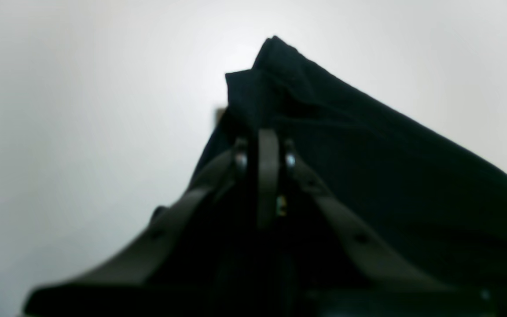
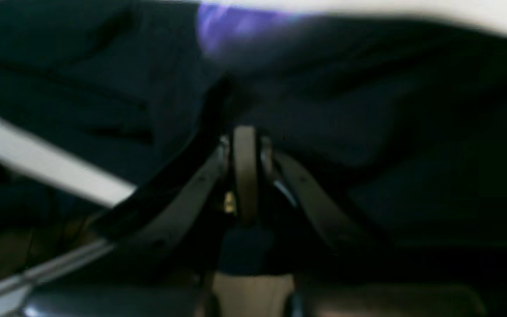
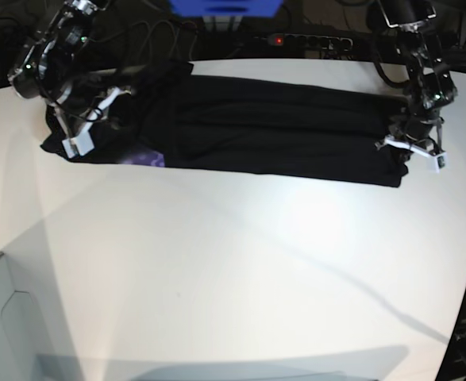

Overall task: Fold the T-shirt properly
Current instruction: 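Grasp the strip end with the right gripper and fold it inward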

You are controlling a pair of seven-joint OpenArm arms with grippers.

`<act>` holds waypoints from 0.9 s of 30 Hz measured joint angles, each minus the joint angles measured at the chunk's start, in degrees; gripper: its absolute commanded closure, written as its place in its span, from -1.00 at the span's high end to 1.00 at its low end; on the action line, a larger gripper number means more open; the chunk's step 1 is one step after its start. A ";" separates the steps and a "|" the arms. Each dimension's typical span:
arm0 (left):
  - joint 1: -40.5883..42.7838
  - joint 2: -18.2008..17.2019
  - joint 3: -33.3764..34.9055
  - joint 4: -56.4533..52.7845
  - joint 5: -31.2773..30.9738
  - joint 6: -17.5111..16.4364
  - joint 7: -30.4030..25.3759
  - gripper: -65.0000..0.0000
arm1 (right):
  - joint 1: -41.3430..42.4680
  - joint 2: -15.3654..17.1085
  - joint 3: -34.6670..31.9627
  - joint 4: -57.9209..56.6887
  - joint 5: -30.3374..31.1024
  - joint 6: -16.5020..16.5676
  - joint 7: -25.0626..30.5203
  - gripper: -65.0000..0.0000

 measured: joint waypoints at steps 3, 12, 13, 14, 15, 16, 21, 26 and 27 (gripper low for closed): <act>-0.02 -0.04 0.00 -0.02 0.00 0.00 0.02 -1.00 | -1.53 -0.09 -3.48 0.09 0.44 -1.27 0.59 -1.00; -0.13 -0.02 0.00 -0.07 0.00 0.00 0.02 -1.00 | -3.89 0.33 -12.81 0.04 0.28 -9.07 5.84 -1.00; -0.13 -0.02 0.00 -0.07 0.00 -0.02 0.02 -1.00 | -3.89 0.35 -12.85 0.04 0.31 -9.07 5.86 -1.00; -0.13 -0.02 0.00 -0.07 0.00 -0.02 0.04 -1.00 | -3.89 0.37 -12.70 0.07 0.33 -9.09 5.86 -1.00; -0.13 -0.02 0.00 -0.07 0.00 -0.02 0.02 -1.00 | -3.89 0.37 -12.44 0.07 0.24 -9.22 5.84 -1.00; -0.15 -0.04 0.00 -0.04 0.00 0.00 0.02 -1.00 | -3.89 0.37 -12.28 0.07 0.22 -9.22 5.84 -1.00; -0.13 -0.04 0.00 -0.04 0.00 0.00 0.04 -1.00 | -3.52 1.57 -9.25 0.09 0.39 -9.29 9.92 -1.00; -0.13 -0.02 0.00 -0.04 0.00 -0.02 0.02 -1.00 | -3.67 2.71 -6.71 0.07 -0.04 -12.52 12.96 -1.00; -0.13 -0.02 0.00 -0.04 0.00 -0.02 0.04 -1.00 | -3.89 3.04 -6.69 0.04 0.09 -13.20 13.79 -1.00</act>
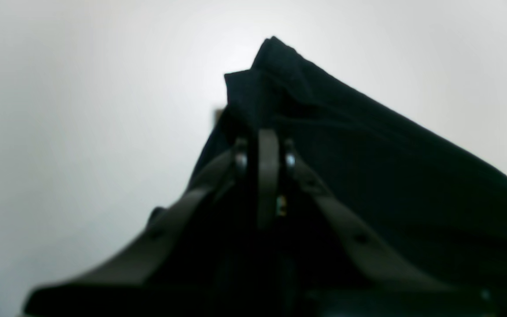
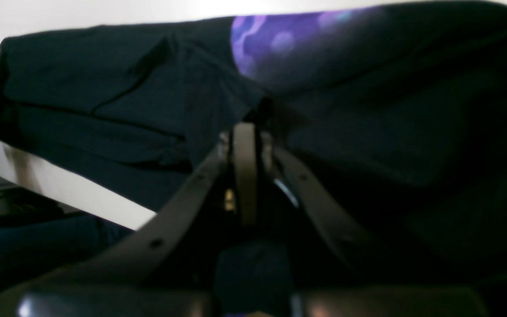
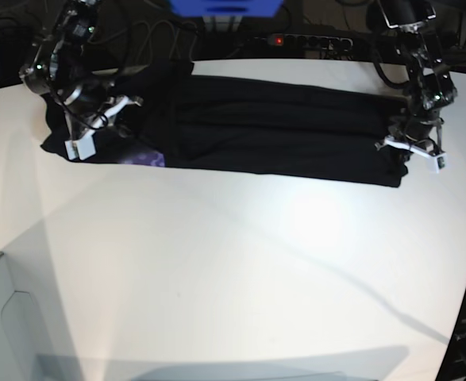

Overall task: Fold the T-shirt properly
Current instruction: 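Grasp the strip end with the right gripper and fold it inward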

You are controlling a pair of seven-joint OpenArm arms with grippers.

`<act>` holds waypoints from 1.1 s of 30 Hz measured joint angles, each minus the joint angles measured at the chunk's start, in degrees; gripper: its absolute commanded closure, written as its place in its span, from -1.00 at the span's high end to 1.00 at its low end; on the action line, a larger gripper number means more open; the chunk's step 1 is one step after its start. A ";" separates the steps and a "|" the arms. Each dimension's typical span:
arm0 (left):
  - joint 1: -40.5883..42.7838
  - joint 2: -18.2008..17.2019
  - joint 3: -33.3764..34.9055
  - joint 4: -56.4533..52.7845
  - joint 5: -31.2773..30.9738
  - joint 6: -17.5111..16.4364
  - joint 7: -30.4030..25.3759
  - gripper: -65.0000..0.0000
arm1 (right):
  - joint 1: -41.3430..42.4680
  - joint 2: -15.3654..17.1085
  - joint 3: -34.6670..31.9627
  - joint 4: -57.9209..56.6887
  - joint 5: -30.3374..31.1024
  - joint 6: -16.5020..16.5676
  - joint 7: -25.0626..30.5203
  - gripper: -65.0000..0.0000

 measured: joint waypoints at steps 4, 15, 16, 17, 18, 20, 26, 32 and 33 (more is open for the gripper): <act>0.02 0.00 0.00 -0.02 0.00 0.00 -0.02 -1.00 | -0.46 0.15 0.00 -0.04 0.33 -2.38 1.27 -1.00; 0.00 0.00 0.00 -0.02 0.02 0.00 0.00 -1.00 | -0.92 0.31 -0.85 -7.56 0.31 -7.41 3.48 -1.00; 0.00 0.00 0.00 -0.02 0.00 0.00 -0.02 -1.00 | -0.92 0.37 -1.73 -7.93 0.11 -7.39 3.45 -1.00; 0.00 0.00 0.00 -0.02 0.00 0.00 -0.02 -1.00 | -0.92 0.33 -2.47 -7.98 0.09 -7.41 3.45 -1.00; 0.00 0.00 0.00 -0.02 0.00 0.00 -0.02 -1.00 | -0.92 0.33 -3.23 -7.98 0.17 -7.39 3.41 -1.00; 0.00 -0.02 0.00 -0.02 0.00 0.00 -0.02 -1.00 | -1.33 0.33 -4.81 -7.85 0.11 -7.41 3.48 -1.00; 0.00 -0.02 0.00 -0.02 0.00 0.02 -0.02 -1.00 | -1.86 0.17 -10.32 -4.87 0.11 -7.39 2.99 -1.00; 0.15 -0.02 0.00 -0.07 0.00 0.00 -0.02 -1.00 | -1.86 0.13 -13.22 -2.62 0.35 -7.41 3.06 -1.00; 0.15 0.00 0.00 -0.07 0.00 0.00 -0.02 -1.00 | -1.86 0.00 -13.73 -2.58 0.35 -7.41 3.13 -1.00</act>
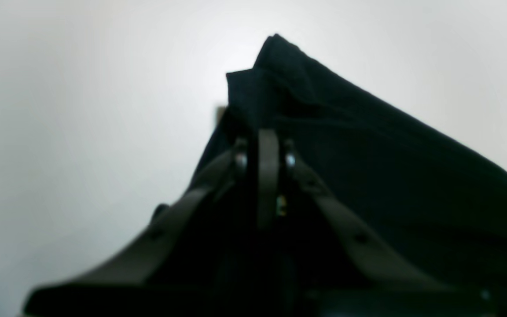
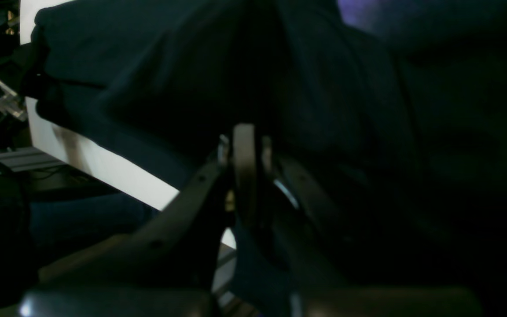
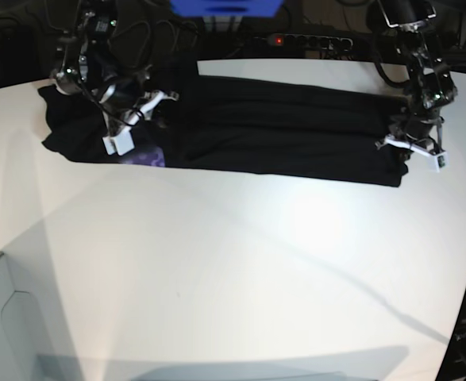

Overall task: Fold the T-shirt properly
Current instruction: 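Grasp the strip end with the right gripper and fold it inward, then regrasp the strip end with the left gripper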

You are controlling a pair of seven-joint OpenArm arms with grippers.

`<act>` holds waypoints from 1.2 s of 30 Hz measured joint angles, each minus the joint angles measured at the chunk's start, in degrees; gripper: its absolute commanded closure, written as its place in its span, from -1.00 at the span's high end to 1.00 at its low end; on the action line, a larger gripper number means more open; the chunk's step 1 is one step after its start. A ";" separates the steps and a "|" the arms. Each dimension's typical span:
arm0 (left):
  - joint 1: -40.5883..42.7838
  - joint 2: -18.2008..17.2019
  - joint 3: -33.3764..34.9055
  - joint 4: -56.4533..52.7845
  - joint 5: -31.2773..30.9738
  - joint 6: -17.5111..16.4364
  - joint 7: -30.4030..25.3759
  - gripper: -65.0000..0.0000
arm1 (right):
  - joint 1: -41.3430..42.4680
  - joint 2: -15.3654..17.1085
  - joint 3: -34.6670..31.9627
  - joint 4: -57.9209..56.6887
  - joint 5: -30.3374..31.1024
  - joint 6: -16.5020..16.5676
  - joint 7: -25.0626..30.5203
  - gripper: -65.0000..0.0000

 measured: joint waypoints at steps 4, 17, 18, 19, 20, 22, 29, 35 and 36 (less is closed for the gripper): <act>0.00 0.00 -0.09 0.00 0.00 -0.02 0.00 -1.00 | 0.02 0.00 -4.15 -0.02 0.00 0.02 0.11 -1.00; 0.00 -0.24 -0.35 1.20 0.00 -0.35 -0.11 -1.00 | 3.96 2.40 0.07 2.36 0.46 0.02 -0.48 -1.00; 0.00 -0.33 -0.35 1.31 -0.04 -0.37 -0.15 -1.00 | 4.00 2.73 1.01 2.34 0.44 0.04 -0.98 -1.00; 0.00 -0.33 -0.33 1.31 -0.02 -0.39 -0.09 -1.00 | 4.20 3.52 2.10 2.25 0.44 0.04 -1.18 -1.00; 0.15 -0.37 -0.39 1.31 -0.04 -0.39 -0.13 -0.99 | 4.46 4.28 3.28 2.23 0.00 0.04 -0.81 -1.00; 0.50 -0.26 -1.18 2.29 0.00 -0.39 0.22 -0.99 | 4.59 5.38 5.25 2.23 0.02 0.00 -0.31 -1.00; 2.05 -0.26 -4.63 10.49 -0.68 -0.55 0.76 -0.61 | 3.65 6.51 6.56 -1.22 0.09 0.00 -0.28 -1.00; 2.97 -0.15 -9.70 12.76 -2.58 -0.57 9.18 0.02 | 3.37 6.47 6.58 -4.09 0.02 0.00 -0.15 -1.00; 2.99 -0.24 -10.21 12.76 -4.74 -0.66 10.03 0.02 | 3.41 6.47 6.58 -4.09 0.00 0.00 -0.13 -1.00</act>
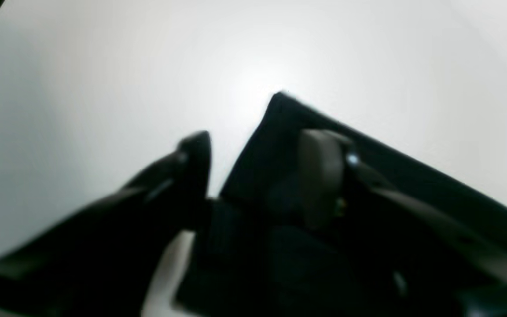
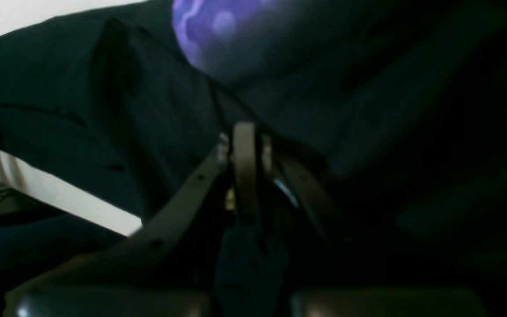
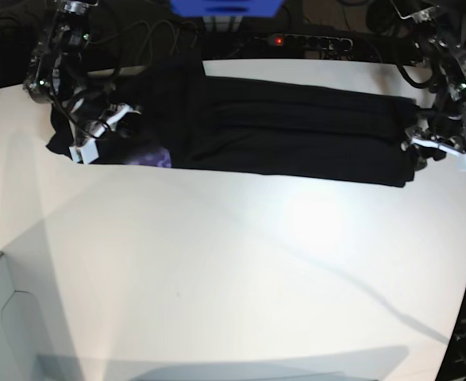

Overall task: Fold the T-shirt properly
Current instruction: 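Regrasp the strip end with the left gripper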

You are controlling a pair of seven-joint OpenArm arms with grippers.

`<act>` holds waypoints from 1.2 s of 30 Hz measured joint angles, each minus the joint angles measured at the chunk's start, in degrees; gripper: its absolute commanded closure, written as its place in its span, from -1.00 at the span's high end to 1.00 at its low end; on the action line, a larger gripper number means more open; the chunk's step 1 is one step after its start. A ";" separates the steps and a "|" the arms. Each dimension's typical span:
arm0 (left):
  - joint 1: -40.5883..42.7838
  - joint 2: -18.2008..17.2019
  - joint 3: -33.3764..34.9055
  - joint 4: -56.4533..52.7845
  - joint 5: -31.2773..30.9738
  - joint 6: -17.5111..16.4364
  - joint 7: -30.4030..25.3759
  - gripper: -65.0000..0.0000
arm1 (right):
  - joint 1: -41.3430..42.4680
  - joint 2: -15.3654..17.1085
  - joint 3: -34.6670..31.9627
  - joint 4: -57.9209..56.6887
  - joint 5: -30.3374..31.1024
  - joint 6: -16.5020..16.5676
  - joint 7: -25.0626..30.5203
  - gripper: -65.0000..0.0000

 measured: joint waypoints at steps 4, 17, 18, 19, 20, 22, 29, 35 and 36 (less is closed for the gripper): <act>-0.17 -0.37 -2.56 -0.31 -5.99 -0.07 3.45 0.02 | 0.07 -0.31 -0.02 0.02 0.00 0.00 0.00 -1.00; -0.81 -9.86 -9.86 -19.56 -26.32 -9.94 17.64 0.90 | -0.83 -0.09 -0.02 0.02 -0.04 0.00 0.00 -1.00; -0.79 -10.67 -9.86 -21.03 -26.75 -11.72 18.56 0.97 | -0.83 -0.09 0.00 0.02 0.00 -0.02 0.04 -1.00; -0.79 -11.21 -9.86 -22.43 -26.99 -12.74 18.84 1.00 | -0.70 -0.13 -0.02 0.02 0.00 -0.02 0.02 -1.00; -0.81 -11.69 -9.86 -23.87 -26.80 -13.44 18.56 1.00 | -0.70 -0.24 -0.02 0.02 0.02 -0.02 0.04 -1.00; -1.09 -12.13 -9.84 -26.18 -26.62 -13.70 18.80 1.00 | -0.72 -0.28 -0.02 0.02 0.00 0.00 0.02 -1.00; -5.97 -13.07 -3.76 -34.80 -26.56 -15.23 16.31 1.00 | -0.72 -0.33 -0.02 0.04 0.04 -0.02 0.39 -1.00; -8.92 -10.10 -1.05 -34.64 -24.15 -15.50 13.70 1.00 | -0.57 -0.33 -0.02 0.04 0.00 -0.02 0.37 -1.00; -9.07 -9.92 -0.35 -34.56 -24.13 -15.50 13.55 1.00 | -0.57 -0.33 -0.02 0.04 0.02 -0.02 0.37 -1.00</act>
